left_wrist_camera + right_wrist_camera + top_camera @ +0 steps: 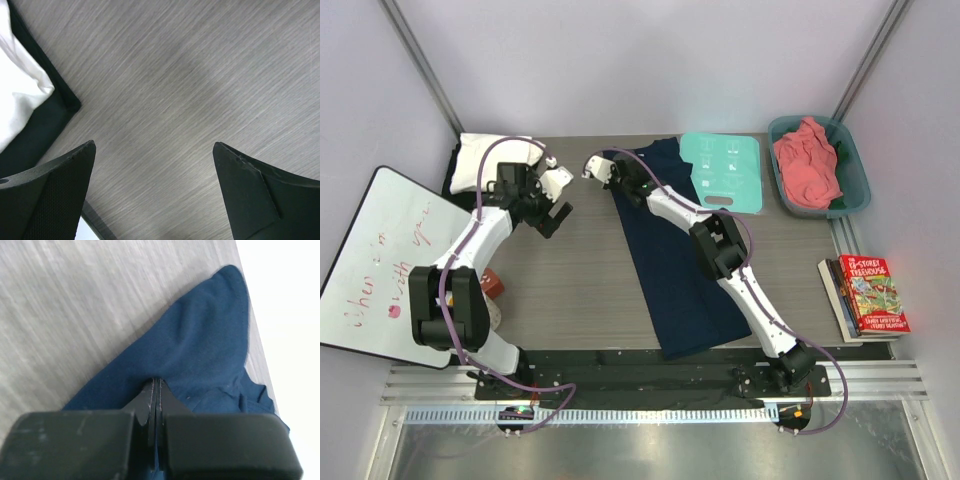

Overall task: Fold and stack the t-shirts
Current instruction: Rotate the tshirt 90 degrees

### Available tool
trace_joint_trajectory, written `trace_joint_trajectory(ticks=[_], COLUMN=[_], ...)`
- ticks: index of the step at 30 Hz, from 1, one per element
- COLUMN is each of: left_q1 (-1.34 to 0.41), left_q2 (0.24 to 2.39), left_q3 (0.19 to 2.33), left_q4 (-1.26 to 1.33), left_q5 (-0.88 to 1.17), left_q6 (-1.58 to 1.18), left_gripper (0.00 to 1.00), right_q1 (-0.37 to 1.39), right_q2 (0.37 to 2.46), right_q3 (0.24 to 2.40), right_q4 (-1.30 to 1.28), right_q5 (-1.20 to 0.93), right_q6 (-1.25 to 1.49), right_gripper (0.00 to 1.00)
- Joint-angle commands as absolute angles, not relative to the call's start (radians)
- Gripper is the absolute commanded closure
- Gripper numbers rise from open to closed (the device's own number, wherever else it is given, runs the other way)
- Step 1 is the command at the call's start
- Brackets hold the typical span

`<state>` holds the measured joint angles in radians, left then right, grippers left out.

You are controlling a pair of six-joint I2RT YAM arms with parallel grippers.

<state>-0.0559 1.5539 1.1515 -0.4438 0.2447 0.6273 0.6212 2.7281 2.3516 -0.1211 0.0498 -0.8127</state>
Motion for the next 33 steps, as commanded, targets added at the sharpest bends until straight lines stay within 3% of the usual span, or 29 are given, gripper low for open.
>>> trace_joint_trajectory(ticks=[1, 6, 8, 12, 17, 21, 25, 33], left_q1=[-0.058, -0.067, -0.074, -0.103, -0.166, -0.305, -0.446, -0.664], left_q2=[1.491, 1.467, 1.462, 1.434, 1.368, 1.280, 1.184, 1.178], left_q3=[1.131, 1.121, 1.127, 1.135, 1.091, 0.994, 0.858, 0.798], left_q4=[-0.422, -0.426, -0.431, -0.469, -0.552, -0.583, -0.581, -0.537], left_q5=[0.262, 0.279, 0.285, 0.321, 0.356, 0.325, 0.296, 0.307], left_q6=[0.606, 0.606, 0.606, 0.655, 0.837, 1.047, 1.248, 1.324], left_gripper=[0.00, 0.00, 0.00, 0.00, 0.00, 0.00, 0.00, 0.00], right_q1=[0.598, 0.557, 0.546, 0.529, 0.514, 0.500, 0.448, 0.305], right_q2=[2.741, 2.717, 2.680, 2.551, 2.233, 1.955, 1.723, 1.313], right_q3=[2.365, 2.349, 2.324, 2.213, 1.897, 1.575, 1.300, 0.847], right_q4=[-0.020, 0.135, 0.179, 0.215, 0.210, 0.129, -0.117, -0.389], right_q5=[0.178, 0.314, 0.348, 0.350, 0.236, 0.062, -0.141, -0.236], right_q6=[-0.804, -0.821, -0.807, -0.793, -0.801, -0.912, -1.072, -1.415], right_gripper=[0.99, 0.98, 0.91, 0.42, 0.25, 0.19, 0.19, 0.21])
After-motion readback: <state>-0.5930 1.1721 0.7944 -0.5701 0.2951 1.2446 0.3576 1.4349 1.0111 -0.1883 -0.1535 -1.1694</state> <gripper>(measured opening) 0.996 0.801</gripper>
